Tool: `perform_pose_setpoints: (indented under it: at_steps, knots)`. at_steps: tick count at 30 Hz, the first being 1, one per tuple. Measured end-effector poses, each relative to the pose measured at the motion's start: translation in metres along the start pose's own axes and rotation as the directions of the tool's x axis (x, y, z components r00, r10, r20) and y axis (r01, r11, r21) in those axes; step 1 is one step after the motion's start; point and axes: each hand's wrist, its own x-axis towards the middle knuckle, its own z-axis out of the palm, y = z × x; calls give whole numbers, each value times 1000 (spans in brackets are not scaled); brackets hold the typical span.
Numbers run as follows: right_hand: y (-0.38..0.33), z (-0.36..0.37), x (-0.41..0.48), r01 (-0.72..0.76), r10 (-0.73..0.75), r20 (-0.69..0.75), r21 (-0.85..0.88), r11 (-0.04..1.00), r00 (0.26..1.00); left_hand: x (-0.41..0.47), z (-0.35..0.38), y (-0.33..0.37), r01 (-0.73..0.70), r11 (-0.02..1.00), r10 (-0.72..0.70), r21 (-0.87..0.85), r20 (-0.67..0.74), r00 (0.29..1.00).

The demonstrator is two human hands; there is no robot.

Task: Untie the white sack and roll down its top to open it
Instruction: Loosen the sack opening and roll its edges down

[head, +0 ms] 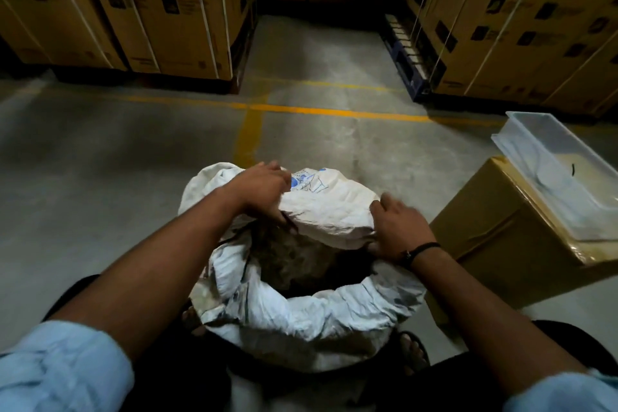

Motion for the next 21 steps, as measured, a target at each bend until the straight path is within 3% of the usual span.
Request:
perform_pose_setpoints:
  at_steps: [3, 5, 7, 9, 12, 15, 16, 18, 20, 21]
  knots:
    - [-14, 4, -2, -46, 37, -161, -50, 998, 986, 2, -7, 7, 133, 946, -115, -295, 78, 990]
    - [-39, 10, -8, 58, -36, -278, 72, 996, 960, 7, -9, 8, 191, 881, -154, -432, 118, 981]
    - [-62, 11, -10, 109, -51, -277, 200, 974, 960, 7, -14, 13, 219, 827, -158, -517, 159, 975]
    - [-72, 13, -5, 75, -21, -242, 215, 974, 970, 5, -23, 22, 198, 824, -119, -531, 180, 977]
    - [-59, 20, 5, 37, 16, -299, 168, 985, 954, 6, -33, 34, 177, 866, -99, -467, 187, 977]
    - [-38, 23, 12, 69, -44, -370, 53, 996, 928, 4, -28, 34, 145, 889, -62, -434, 199, 978]
    - [-34, 18, 11, 79, -62, -377, 30, 996, 924, 3, -24, 32, 126, 903, -60, -412, 169, 984]
    - [-31, 8, 7, 72, -56, -347, 34, 997, 936, -1, -17, 36, 0, 958, -28, -287, -91, 995]
    - [-26, -4, 5, 11, 9, -249, 79, 997, 969, -5, -10, 50, -183, 983, 165, 1, -436, 885]
    - [-23, -10, 5, -30, 52, -205, 109, 994, 977, -7, -6, 58, -246, 962, 272, 120, -514, 814]
